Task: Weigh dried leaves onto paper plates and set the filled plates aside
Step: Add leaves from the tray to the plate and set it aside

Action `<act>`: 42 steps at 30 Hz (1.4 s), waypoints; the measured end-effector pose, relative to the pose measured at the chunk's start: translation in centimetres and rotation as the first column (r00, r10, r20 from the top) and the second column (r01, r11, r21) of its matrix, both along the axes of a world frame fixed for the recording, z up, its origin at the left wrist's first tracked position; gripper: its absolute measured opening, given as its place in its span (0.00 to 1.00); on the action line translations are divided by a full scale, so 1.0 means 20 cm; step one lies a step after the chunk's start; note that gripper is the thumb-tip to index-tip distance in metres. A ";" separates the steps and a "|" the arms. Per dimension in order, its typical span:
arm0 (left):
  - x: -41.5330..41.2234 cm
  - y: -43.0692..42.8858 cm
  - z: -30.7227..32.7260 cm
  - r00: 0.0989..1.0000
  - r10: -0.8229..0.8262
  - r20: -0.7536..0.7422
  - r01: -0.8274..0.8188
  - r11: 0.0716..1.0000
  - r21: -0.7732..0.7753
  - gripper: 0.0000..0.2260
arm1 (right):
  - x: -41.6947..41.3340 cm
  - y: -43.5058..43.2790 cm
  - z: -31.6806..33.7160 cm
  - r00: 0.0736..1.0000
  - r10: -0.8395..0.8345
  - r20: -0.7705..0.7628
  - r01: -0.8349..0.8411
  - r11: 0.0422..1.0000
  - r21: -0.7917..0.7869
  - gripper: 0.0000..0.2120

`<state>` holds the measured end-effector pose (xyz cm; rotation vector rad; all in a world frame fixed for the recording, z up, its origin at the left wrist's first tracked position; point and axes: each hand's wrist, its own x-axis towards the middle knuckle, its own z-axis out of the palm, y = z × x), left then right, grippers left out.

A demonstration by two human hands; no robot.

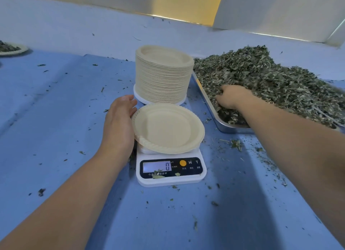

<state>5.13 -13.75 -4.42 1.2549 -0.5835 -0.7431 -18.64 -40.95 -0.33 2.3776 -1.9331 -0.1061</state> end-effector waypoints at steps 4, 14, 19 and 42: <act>0.00 0.01 -0.01 0.999 0.004 0.033 -0.005 1.000 0.005 0.16 | 0.02 0.08 0.06 0.976 0.152 0.154 -0.154 0.988 0.001 0.25; 0.00 0.01 -0.01 0.997 -0.012 0.072 0.011 1.000 0.016 0.15 | -0.11 0.13 0.08 0.992 -0.017 0.127 0.033 0.992 -0.120 0.31; -0.01 0.01 0.00 0.998 -0.013 0.068 0.012 1.000 0.013 0.16 | -0.04 0.16 -0.02 0.946 0.077 0.314 -0.063 0.996 -0.056 0.31; -0.01 0.03 0.00 0.996 -0.029 0.080 0.028 1.000 0.014 0.16 | -0.15 0.28 0.01 0.804 0.146 0.576 0.035 0.956 -0.291 0.22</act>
